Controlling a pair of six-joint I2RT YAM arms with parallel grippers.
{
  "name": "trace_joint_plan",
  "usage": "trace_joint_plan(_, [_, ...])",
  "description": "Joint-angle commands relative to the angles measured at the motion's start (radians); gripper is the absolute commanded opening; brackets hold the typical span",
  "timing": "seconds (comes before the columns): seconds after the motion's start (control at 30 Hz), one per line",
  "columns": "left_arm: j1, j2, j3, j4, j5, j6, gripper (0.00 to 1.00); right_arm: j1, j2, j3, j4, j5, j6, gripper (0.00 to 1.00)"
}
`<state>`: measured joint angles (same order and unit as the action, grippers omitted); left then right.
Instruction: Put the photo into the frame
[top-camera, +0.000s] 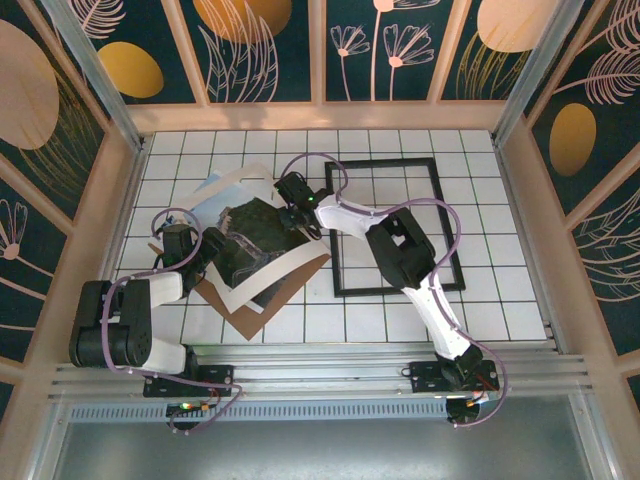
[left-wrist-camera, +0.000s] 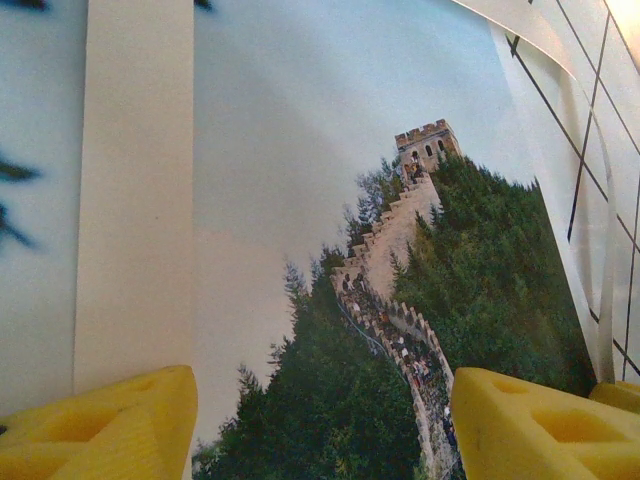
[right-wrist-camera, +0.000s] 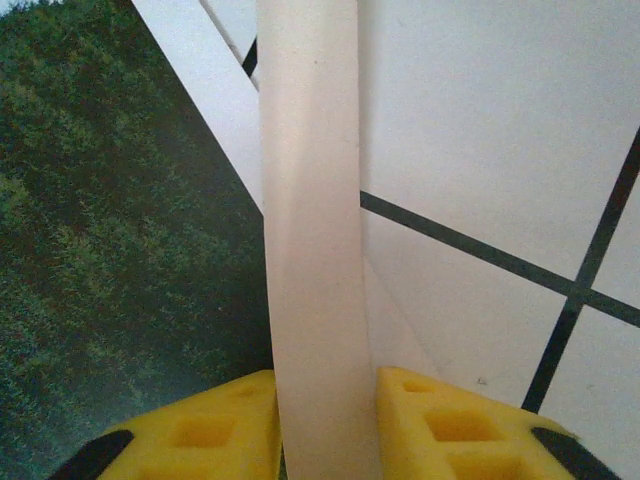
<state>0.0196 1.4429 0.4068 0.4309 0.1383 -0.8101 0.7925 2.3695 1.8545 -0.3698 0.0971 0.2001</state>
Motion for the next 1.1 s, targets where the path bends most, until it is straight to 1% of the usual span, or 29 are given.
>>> trace_joint_plan(0.0, [-0.004, 0.007, 0.0, 0.012, -0.005, -0.003, 0.69, 0.024, 0.042, 0.047, -0.074, 0.064, -0.03, 0.27])
trace_joint_plan(0.23, [-0.004, 0.008, -0.001, 0.011, -0.005, -0.001, 0.69, 0.033, 0.048, 0.074, -0.111, 0.129, -0.05, 0.22])
trace_joint_plan(0.4, [-0.004, 0.008, 0.001, 0.003, -0.006, 0.004, 0.7, 0.036, 0.05, 0.095, -0.125, 0.17, -0.065, 0.16])
trace_joint_plan(0.57, [-0.005, -0.017, 0.002, -0.021, -0.034, 0.01, 0.74, 0.037, 0.05, 0.131, -0.144, 0.197, -0.077, 0.1])
trace_joint_plan(0.67, [-0.004, -0.051, 0.012, -0.061, -0.069, 0.023, 0.8, 0.036, 0.05, 0.154, -0.149, 0.209, -0.079, 0.06])
trace_joint_plan(0.8, [-0.004, -0.125, 0.011, -0.114, -0.147, 0.039, 0.87, 0.037, 0.048, 0.188, -0.176, 0.23, -0.079, 0.0])
trace_joint_plan(0.87, [-0.004, -0.166, 0.013, -0.141, -0.177, 0.046, 0.88, 0.037, 0.044, 0.2, -0.187, 0.248, -0.078, 0.0])
trace_joint_plan(0.97, [-0.004, -0.225, 0.021, -0.174, -0.178, 0.048, 0.9, 0.04, 0.041, 0.222, -0.218, 0.281, -0.083, 0.0])
trace_joint_plan(1.07, [-0.004, -0.292, 0.027, -0.199, -0.138, 0.036, 0.9, 0.041, 0.035, 0.241, -0.252, 0.329, -0.092, 0.0])
